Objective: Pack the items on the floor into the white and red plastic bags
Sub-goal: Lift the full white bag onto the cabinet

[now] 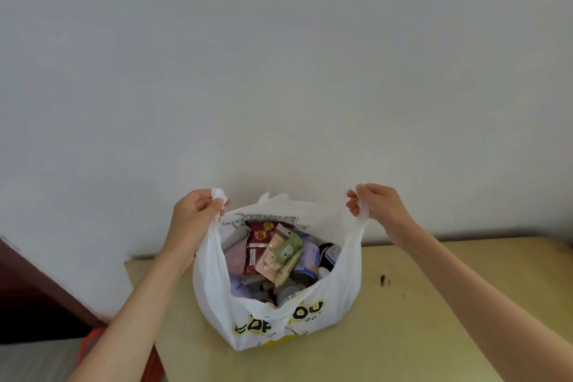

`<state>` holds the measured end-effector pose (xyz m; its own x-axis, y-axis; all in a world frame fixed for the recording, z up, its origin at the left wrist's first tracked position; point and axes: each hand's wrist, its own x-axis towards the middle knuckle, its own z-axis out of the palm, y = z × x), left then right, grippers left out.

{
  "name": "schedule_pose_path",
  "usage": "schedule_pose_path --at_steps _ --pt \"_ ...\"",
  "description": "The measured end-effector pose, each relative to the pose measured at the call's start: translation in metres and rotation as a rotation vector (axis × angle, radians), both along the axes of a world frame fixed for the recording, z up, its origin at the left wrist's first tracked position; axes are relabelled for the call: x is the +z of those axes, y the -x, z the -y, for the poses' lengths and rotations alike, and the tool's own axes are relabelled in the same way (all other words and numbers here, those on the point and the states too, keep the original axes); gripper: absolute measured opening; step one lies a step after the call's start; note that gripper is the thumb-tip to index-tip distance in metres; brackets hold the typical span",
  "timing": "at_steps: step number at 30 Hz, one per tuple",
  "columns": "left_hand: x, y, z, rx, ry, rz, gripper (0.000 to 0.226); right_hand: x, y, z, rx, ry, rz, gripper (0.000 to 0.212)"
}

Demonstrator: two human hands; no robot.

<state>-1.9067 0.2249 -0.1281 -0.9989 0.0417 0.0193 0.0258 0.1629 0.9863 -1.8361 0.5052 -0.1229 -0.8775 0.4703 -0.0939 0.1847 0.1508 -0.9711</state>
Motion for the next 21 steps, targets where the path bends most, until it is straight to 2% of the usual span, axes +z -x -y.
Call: schedule_pose_path --at_steps 6,9,11,13,15,18,20,21 --pt "-0.017 -0.020 0.003 0.060 0.061 0.031 0.010 -0.017 -0.025 -0.015 0.032 -0.017 0.071 0.019" --pt "-0.014 -0.026 0.001 0.076 0.222 -0.018 0.013 -0.018 -0.033 -0.024 0.034 -0.041 0.074 0.020" --pt "-0.014 -0.034 -0.003 0.110 0.428 -0.063 0.020 -0.019 -0.037 -0.027 0.053 -0.085 0.090 0.023" --pt "-0.015 -0.047 -0.006 0.201 0.706 -0.144 0.031 -0.023 -0.042 -0.028 0.023 -0.147 0.095 0.025" --pt "-0.021 -0.066 -0.009 0.291 0.877 -0.269 0.040 -0.030 -0.053 -0.030 -0.035 -0.259 0.095 0.022" --pt "-0.031 -0.091 -0.024 0.259 0.905 -0.534 0.045 -0.039 -0.077 -0.034 -0.075 -0.390 0.102 0.023" --pt "-0.040 -0.102 -0.040 0.104 0.933 -0.662 0.043 -0.041 -0.100 -0.039 -0.064 -0.469 0.117 0.035" --pt "-0.043 -0.105 -0.051 0.005 0.946 -0.695 0.045 -0.043 -0.113 -0.043 -0.053 -0.570 0.114 0.043"
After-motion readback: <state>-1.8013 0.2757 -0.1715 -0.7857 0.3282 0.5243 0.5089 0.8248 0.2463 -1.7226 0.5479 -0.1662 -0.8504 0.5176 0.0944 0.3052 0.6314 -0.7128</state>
